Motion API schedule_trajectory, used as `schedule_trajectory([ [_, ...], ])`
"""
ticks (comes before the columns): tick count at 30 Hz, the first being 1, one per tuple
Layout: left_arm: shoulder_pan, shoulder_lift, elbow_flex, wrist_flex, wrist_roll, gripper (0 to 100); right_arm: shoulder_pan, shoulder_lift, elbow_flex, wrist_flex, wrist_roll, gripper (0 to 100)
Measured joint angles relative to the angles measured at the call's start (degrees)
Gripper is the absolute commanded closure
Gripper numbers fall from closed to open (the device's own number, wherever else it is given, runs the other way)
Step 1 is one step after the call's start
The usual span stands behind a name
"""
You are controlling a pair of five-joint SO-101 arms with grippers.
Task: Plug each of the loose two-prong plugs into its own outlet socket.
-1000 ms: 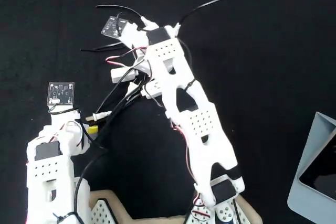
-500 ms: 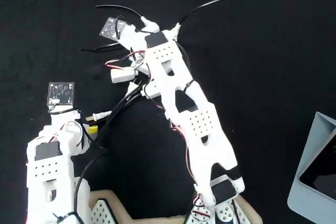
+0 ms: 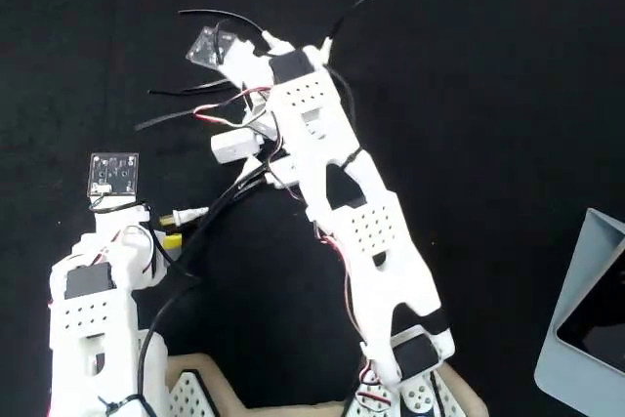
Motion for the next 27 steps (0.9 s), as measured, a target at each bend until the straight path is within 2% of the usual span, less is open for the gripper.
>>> schedule_trajectory([
  [5,0.0,0.0,0.0,0.0,0.0,70,0.0,0.0,-11.3,9.8,-4.5,98.7],
  [18,0.0,0.0,0.0,0.0,0.0,70,-0.9,0.0,-22.9,10.5,-16.2,98.7],
  [23,0.0,0.0,0.0,0.0,0.0,70,-1.6,-4.0,-22.2,10.5,-20.7,98.7],
  [27,0.0,0.0,0.0,0.0,0.0,70,-2.3,-11.7,-14.3,10.5,-24.0,98.7],
])
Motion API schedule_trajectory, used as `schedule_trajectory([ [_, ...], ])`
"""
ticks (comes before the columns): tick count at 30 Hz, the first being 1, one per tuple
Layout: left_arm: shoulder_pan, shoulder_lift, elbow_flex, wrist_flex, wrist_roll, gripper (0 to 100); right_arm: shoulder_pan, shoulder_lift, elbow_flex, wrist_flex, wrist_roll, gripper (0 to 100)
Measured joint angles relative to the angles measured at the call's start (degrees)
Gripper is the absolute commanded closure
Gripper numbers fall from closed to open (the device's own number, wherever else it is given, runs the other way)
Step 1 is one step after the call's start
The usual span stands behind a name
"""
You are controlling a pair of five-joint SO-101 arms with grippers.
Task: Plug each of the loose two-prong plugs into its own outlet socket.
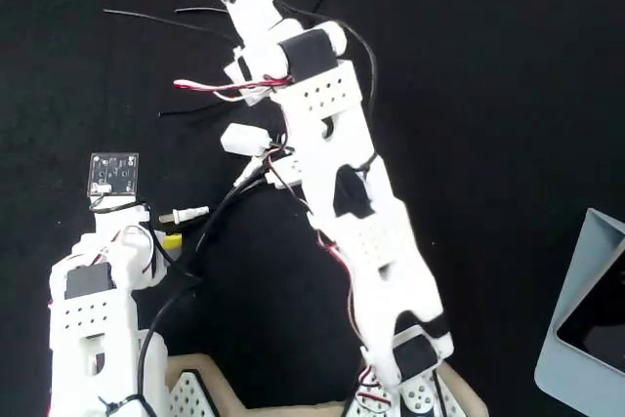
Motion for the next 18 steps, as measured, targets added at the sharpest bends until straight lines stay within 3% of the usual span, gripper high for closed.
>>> schedule_trajectory([
  [12,0.0,0.0,0.0,0.0,0.4,70,-6.0,-30.1,41.7,-0.8,-9.0,98.7],
  [18,0.0,0.0,0.0,0.0,0.4,70,-7.8,-42.2,62.9,-11.2,-10.1,98.7],
])
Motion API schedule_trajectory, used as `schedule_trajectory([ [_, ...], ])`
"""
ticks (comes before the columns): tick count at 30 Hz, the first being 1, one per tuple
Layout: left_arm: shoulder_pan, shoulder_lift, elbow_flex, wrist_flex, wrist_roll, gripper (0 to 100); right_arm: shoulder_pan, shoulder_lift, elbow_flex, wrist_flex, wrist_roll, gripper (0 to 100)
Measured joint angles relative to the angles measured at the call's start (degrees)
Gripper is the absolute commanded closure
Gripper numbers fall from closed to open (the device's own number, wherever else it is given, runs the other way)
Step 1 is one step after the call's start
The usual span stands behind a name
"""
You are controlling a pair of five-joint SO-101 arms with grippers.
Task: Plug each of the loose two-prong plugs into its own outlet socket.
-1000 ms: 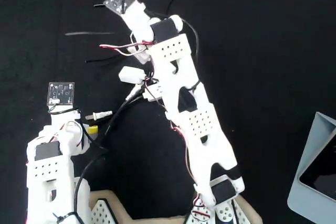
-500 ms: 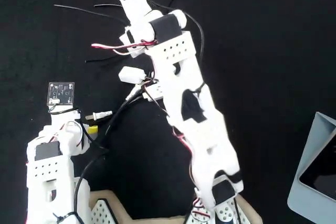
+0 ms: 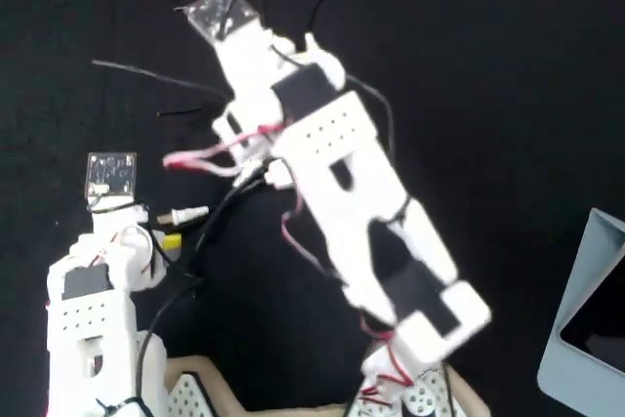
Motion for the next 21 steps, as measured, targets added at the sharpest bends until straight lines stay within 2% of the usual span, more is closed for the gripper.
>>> schedule_trajectory([
  [4,0.0,0.0,-0.4,0.0,0.5,70,-1.7,-8.3,15.3,-9.9,0.0,98.7],
  [11,0.0,0.0,-5.4,0.0,6.8,70,-1.9,-20.6,36.5,-26.4,0.0,98.7],
  [16,0.0,0.0,-10.1,0.0,11.0,70,-3.8,-25.8,45.2,-33.2,-0.1,98.7],
  [21,0.0,0.0,-14.9,0.0,16.0,70,-4.4,-28.0,48.2,-35.0,-0.8,98.7],
])
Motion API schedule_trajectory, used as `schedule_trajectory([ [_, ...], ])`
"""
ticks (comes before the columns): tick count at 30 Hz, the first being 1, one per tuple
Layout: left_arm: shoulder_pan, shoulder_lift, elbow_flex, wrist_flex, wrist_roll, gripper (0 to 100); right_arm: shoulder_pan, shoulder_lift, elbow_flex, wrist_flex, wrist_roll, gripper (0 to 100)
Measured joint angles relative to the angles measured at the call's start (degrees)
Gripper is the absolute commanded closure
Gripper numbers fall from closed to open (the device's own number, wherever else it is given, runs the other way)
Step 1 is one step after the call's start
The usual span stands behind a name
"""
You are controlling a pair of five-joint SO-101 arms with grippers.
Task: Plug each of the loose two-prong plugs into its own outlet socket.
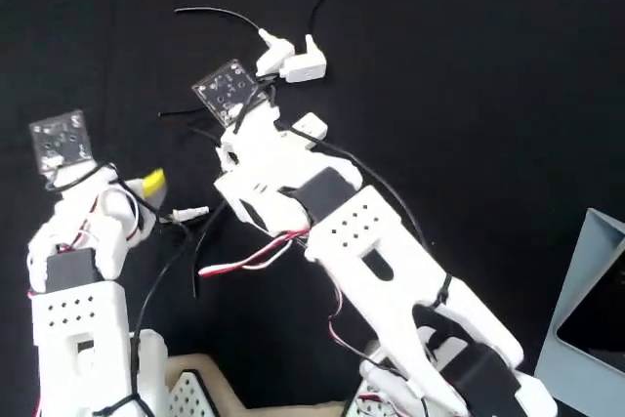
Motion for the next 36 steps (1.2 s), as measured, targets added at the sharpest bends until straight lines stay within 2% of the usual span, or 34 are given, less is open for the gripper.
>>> schedule_trajectory([
  [4,1.3,0.0,-2.5,0.0,3.3,70,-1.1,-0.1,0.0,-0.1,-3.7,98.7],
  [9,7.6,0.0,-2.8,0.0,3.8,70,-5.6,-0.1,0.0,-0.1,-4.7,98.7],
  [13,10.5,0.0,-2.8,0.0,4.6,70,-6.2,-0.1,0.3,-0.1,-4.7,98.7],
  [17,11.3,0.0,-2.8,-2.2,7.8,70,-6.2,-0.2,0.5,-0.1,-4.7,98.7],
  [29,13.3,-0.4,-2.8,-3.0,8.4,70,-6.2,-0.5,2.3,-0.1,-4.7,98.7],
  [36,14.2,-11.7,0.4,-2.9,7.5,70,-6.2,-0.6,2.7,-0.1,-4.8,98.7],
])
